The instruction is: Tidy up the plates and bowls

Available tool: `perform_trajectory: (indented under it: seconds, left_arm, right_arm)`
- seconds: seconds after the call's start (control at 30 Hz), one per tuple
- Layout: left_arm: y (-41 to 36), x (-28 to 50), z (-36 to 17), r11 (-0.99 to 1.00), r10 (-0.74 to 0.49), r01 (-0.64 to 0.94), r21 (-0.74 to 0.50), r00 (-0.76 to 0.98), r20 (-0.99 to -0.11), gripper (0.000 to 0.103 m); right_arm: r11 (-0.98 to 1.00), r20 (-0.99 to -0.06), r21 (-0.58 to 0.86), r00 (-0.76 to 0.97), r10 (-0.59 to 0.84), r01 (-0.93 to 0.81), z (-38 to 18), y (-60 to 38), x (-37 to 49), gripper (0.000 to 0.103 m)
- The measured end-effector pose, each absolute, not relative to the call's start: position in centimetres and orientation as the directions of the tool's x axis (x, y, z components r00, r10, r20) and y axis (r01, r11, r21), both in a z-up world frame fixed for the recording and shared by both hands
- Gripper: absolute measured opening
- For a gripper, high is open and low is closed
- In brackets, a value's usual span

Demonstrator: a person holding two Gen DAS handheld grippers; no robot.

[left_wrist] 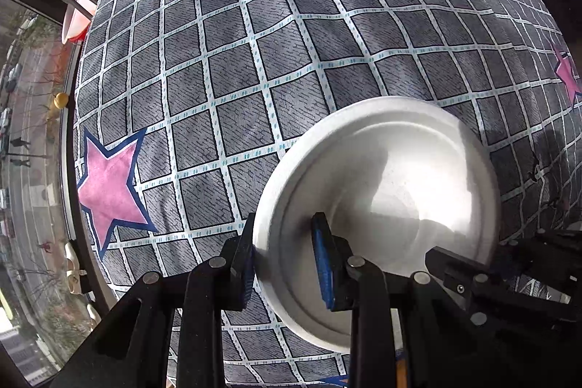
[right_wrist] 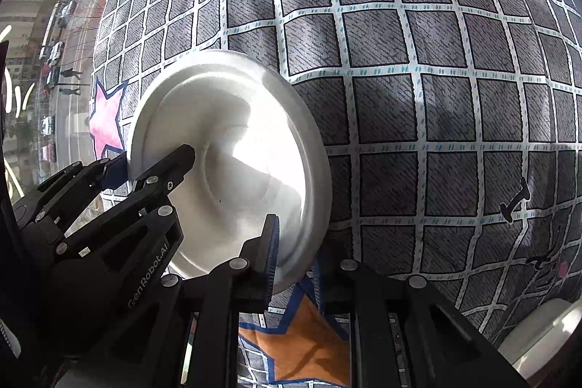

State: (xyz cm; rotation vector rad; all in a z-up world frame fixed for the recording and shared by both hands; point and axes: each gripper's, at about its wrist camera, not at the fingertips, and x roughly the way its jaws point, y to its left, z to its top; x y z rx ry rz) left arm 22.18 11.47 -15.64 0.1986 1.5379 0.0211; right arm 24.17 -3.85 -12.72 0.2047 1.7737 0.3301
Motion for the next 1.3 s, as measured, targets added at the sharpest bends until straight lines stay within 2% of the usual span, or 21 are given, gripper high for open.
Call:
perform_trajectory:
  seconds: [0.43,0.73,1.3]
  left_arm:
    - [5.5,12.4,-16.5,0.983,0.093,0.165,0.080,-0.071,-0.993,0.031]
    - [2.7,8.3,-17.0,0.974,0.102,0.217,0.073,-0.122,-0.987,0.032]
    - [-5.2,10.7,-11.1,0.948,0.083,0.309,0.076,-0.008,-0.997,0.033]
  right_arm:
    - [0.953,-0.916,0.294,-0.306,0.259,-0.073,-12.3,-9.0,14.1,0.019]
    - [0.956,-0.903,0.285,-0.353,0.244,-0.069,-12.2,-10.3,10.5,0.020]
    - [0.953,-0.930,0.302,-0.221,0.294,-0.003,-6.7,-18.3,10.0,0.019]
